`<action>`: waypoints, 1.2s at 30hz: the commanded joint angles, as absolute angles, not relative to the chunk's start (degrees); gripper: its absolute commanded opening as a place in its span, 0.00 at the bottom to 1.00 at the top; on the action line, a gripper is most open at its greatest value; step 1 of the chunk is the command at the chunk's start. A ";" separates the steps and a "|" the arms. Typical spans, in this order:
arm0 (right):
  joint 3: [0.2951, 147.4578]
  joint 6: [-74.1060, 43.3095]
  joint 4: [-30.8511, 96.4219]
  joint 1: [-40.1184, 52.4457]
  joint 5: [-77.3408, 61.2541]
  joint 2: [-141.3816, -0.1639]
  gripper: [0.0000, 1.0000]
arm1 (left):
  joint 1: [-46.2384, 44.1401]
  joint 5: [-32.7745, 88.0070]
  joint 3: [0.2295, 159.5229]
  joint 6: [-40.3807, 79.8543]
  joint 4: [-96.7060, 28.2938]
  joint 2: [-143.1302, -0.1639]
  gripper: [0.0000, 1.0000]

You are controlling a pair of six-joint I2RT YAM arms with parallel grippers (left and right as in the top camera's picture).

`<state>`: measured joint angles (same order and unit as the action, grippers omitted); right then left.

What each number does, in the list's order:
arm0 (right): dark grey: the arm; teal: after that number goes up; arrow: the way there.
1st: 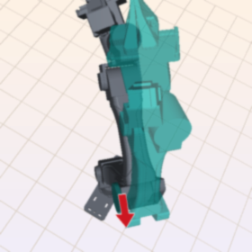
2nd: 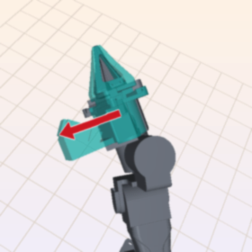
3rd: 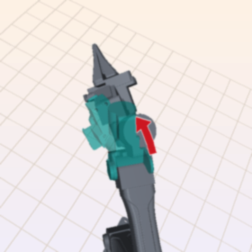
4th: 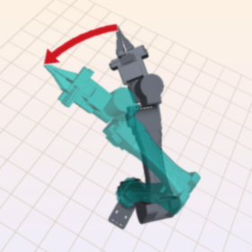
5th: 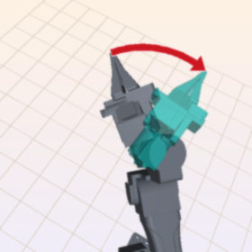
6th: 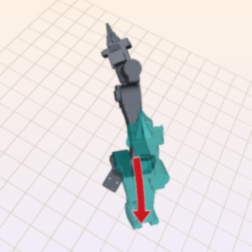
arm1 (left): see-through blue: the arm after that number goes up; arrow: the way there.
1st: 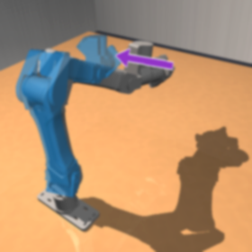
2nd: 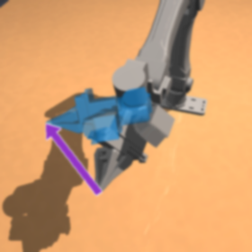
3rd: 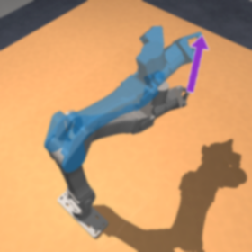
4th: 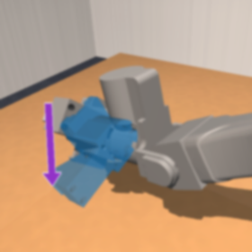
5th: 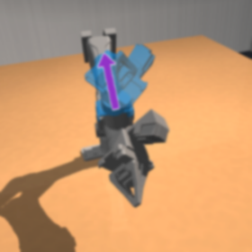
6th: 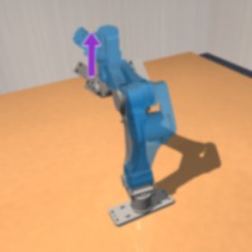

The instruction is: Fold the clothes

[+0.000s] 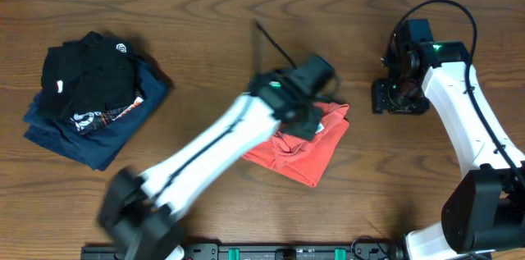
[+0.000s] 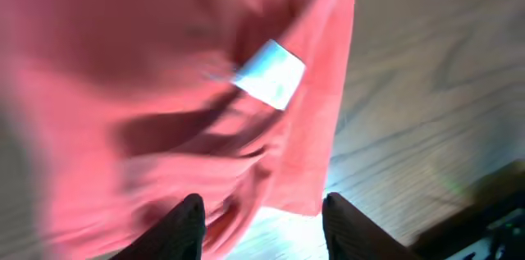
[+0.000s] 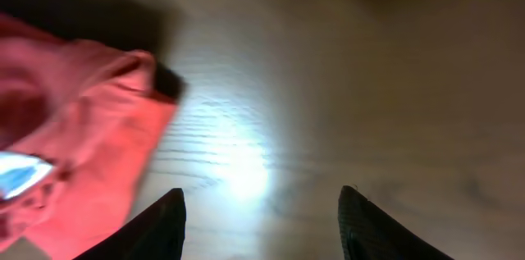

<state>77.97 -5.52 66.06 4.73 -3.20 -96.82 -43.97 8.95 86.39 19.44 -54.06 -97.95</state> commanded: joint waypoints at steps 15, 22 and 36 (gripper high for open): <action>77.82 -1.96 55.86 13.96 -17.54 -102.41 0.64 | -32.23 13.82 80.58 26.70 -58.89 -93.89 0.65; 77.82 -4.73 56.55 14.28 -17.34 -108.38 0.56 | -32.93 21.91 72.93 26.92 -51.05 -95.09 0.65; 77.82 -10.76 61.47 13.37 -6.48 -110.19 0.03 | -44.27 22.79 60.31 30.94 -34.13 -95.15 0.48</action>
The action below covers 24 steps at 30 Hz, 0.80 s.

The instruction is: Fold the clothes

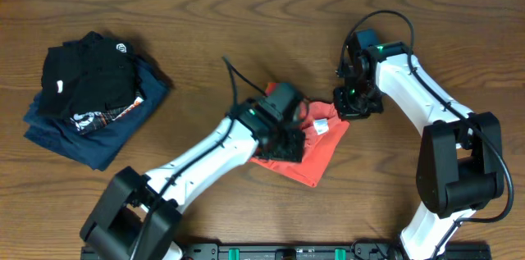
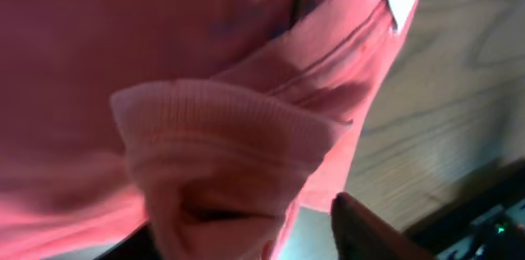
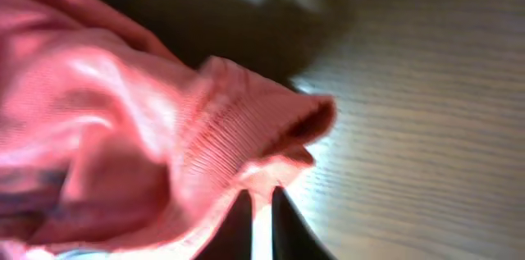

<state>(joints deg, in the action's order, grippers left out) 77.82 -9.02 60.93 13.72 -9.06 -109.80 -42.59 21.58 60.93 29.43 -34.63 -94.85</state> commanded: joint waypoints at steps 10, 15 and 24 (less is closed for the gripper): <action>77.82 -13.28 65.82 10.35 0.60 -110.17 0.06 | -50.61 26.30 60.95 24.10 -35.22 -94.26 0.57; 79.11 -8.97 66.52 9.21 -7.55 -109.75 0.07 | -46.74 18.00 63.77 19.40 -41.43 -88.38 0.58; 80.47 2.87 66.04 11.73 -37.17 -108.01 0.15 | -31.29 3.60 64.40 19.07 -36.45 -79.59 0.63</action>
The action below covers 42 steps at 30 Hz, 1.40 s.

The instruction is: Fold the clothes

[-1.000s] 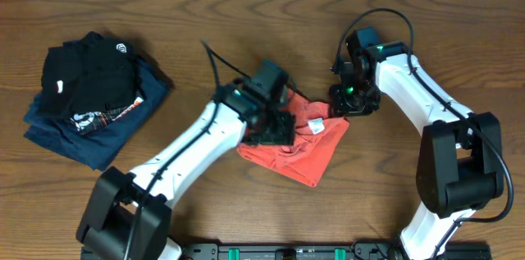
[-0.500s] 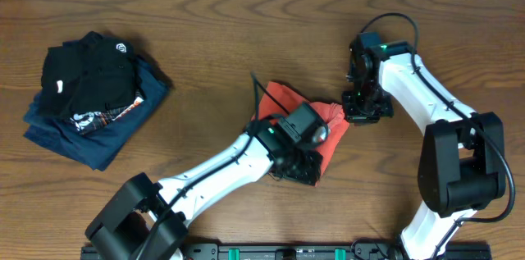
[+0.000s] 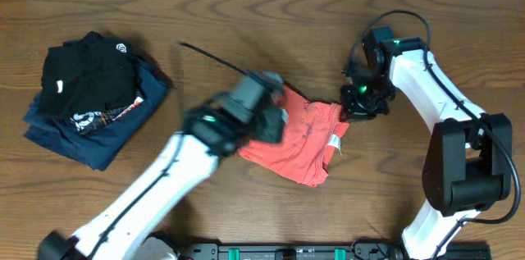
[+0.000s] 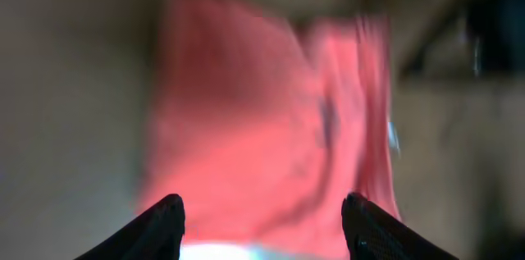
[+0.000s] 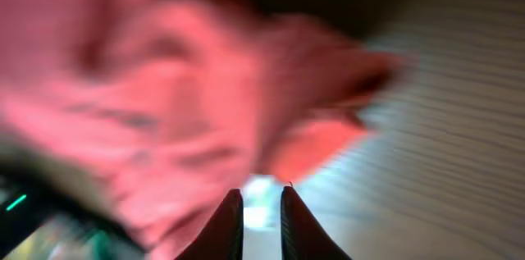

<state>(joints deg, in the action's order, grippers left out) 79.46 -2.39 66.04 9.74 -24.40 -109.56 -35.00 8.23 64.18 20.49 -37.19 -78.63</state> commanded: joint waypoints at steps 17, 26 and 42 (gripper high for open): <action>73.95 -4.43 64.23 23.68 -20.93 -108.03 0.28 | -27.33 8.95 64.29 17.65 -36.18 -103.59 0.63; 59.48 -10.31 53.60 22.87 -14.90 -108.03 0.24 | -27.33 10.02 63.81 23.22 -45.45 -106.26 0.62; 73.28 -12.58 42.52 14.55 10.70 -107.09 0.32 | -29.91 5.61 64.40 32.21 -49.01 -96.25 0.64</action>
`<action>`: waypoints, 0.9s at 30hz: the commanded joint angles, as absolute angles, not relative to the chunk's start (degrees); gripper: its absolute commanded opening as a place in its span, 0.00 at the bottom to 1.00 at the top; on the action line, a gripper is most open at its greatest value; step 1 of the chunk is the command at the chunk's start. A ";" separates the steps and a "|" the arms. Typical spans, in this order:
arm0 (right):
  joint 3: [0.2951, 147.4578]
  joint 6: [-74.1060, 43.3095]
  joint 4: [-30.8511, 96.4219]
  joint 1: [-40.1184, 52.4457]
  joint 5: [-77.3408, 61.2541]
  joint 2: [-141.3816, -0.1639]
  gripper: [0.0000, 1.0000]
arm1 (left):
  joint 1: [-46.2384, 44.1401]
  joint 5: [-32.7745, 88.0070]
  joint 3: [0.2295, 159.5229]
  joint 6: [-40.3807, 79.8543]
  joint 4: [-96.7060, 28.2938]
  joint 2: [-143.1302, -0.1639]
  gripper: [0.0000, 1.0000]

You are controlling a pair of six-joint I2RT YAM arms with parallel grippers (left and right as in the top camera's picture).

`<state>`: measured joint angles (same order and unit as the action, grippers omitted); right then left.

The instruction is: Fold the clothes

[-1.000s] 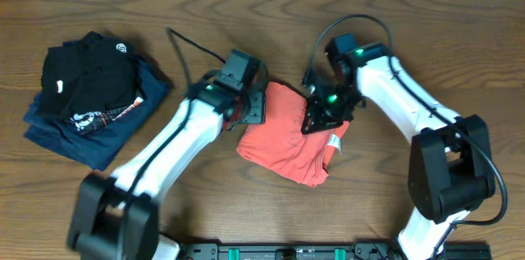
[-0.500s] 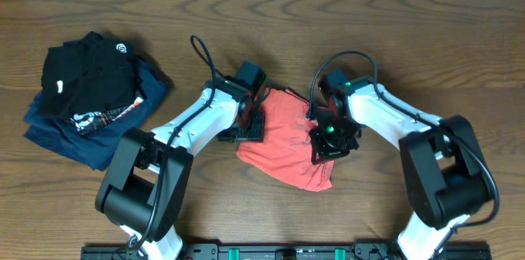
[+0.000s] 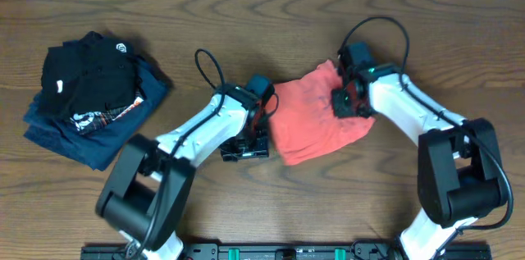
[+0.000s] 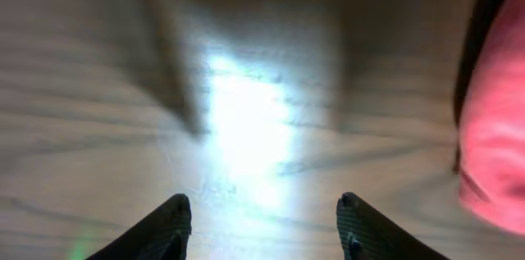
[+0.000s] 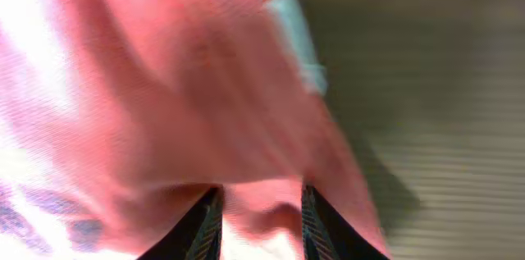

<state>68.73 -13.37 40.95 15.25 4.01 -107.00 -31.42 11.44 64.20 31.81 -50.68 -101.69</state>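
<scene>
A red garment (image 3: pixel 312 116) lies bunched in a rough fold at the middle of the table. My right gripper (image 3: pixel 344 100) rests on its right part. In the right wrist view the right gripper (image 5: pixel 258 198) has its fingers drawn close on a fold of the red garment (image 5: pixel 164 88), with a white tag (image 5: pixel 295 38) above. My left gripper (image 3: pixel 244 147) sits low beside the garment's left edge. In the left wrist view the left gripper (image 4: pixel 262 207) is open over bare wood, and the red garment (image 4: pixel 496 129) shows only at the right edge.
A stack of folded dark clothes (image 3: pixel 90 96), black on top of navy, lies at the far left of the wooden table (image 3: pixel 246 6). Black cables loop over both arms.
The garment, spread flat before, is now bunched higher and to the right. My left gripper has come down onto the table beside its left edge. My right gripper has shifted left onto the cloth.
At first my left gripper was open over the red garment and my right was open, off to its right. Then both were on the cloth, the right shut on its right corner. Then the left stood open at the left edge. Now the garment lies bunched together.
</scene>
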 commanded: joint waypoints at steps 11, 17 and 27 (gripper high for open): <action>77.97 -12.86 59.57 14.85 -4.91 -103.83 0.36 | -26.11 5.78 64.38 18.61 -17.23 -91.42 0.74; 71.11 -14.22 59.00 15.40 -5.02 -103.85 0.36 | -26.17 12.51 64.38 17.58 -14.46 -99.37 0.73; 60.03 -15.22 42.87 14.85 -0.25 -103.88 0.38 | -26.15 15.79 64.36 17.58 -26.85 -105.56 0.51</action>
<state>61.56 -14.35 46.17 14.59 -3.77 -104.53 -26.13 14.81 64.40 18.28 -23.97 -105.56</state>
